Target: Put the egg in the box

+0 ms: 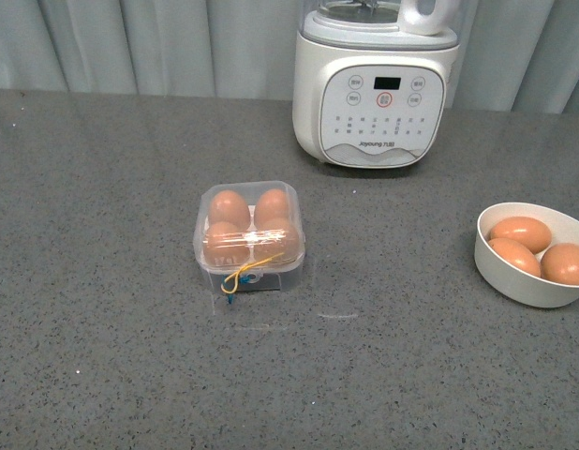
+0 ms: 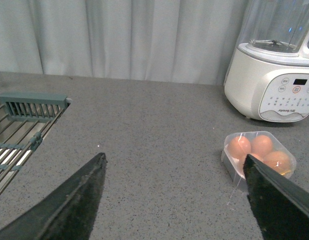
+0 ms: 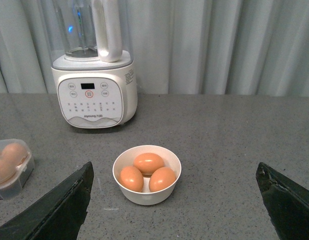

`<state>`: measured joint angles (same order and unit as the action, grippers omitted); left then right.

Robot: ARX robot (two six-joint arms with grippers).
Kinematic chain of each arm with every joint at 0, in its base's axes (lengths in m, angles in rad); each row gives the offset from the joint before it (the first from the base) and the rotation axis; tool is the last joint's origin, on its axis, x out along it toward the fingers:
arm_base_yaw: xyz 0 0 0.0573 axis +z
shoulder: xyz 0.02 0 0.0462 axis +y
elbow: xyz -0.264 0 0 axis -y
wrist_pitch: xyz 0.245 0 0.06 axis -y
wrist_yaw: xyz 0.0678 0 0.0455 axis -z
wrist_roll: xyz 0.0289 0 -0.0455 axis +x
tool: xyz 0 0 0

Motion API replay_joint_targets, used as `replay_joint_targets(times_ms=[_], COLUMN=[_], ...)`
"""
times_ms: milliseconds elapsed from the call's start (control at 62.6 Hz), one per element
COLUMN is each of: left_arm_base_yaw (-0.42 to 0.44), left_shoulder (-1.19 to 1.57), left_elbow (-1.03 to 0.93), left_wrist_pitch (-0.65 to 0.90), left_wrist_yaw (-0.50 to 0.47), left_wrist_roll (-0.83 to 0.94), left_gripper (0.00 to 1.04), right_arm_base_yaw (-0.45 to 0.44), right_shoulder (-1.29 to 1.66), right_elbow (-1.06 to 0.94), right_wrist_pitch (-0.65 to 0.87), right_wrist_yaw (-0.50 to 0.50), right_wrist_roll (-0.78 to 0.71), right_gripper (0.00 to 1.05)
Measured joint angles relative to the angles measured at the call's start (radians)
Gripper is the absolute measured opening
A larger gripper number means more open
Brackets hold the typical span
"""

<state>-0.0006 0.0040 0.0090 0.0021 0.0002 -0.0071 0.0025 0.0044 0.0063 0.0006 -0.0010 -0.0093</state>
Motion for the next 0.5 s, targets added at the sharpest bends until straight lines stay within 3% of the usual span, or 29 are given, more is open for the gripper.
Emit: replay_joint_targets(times_ms=[80, 496], left_arm_base_yaw=[0.0, 0.0], left_shoulder=[0.0, 0.0], left_elbow=[0.0, 0.0], left_wrist_pitch=[0.0, 0.0], left_wrist_yaw=[0.0, 0.0], left_wrist_roll=[0.0, 0.002], left_gripper=[1.0, 0.98], right_arm_base_yaw=[0.0, 0.0], right_shoulder=[0.0, 0.0], right_elbow=[0.0, 0.0], right_wrist_pitch=[0.0, 0.0], right_wrist_yaw=[0.0, 0.0], right_wrist_roll=[0.0, 0.0], right_gripper=[0.95, 0.95])
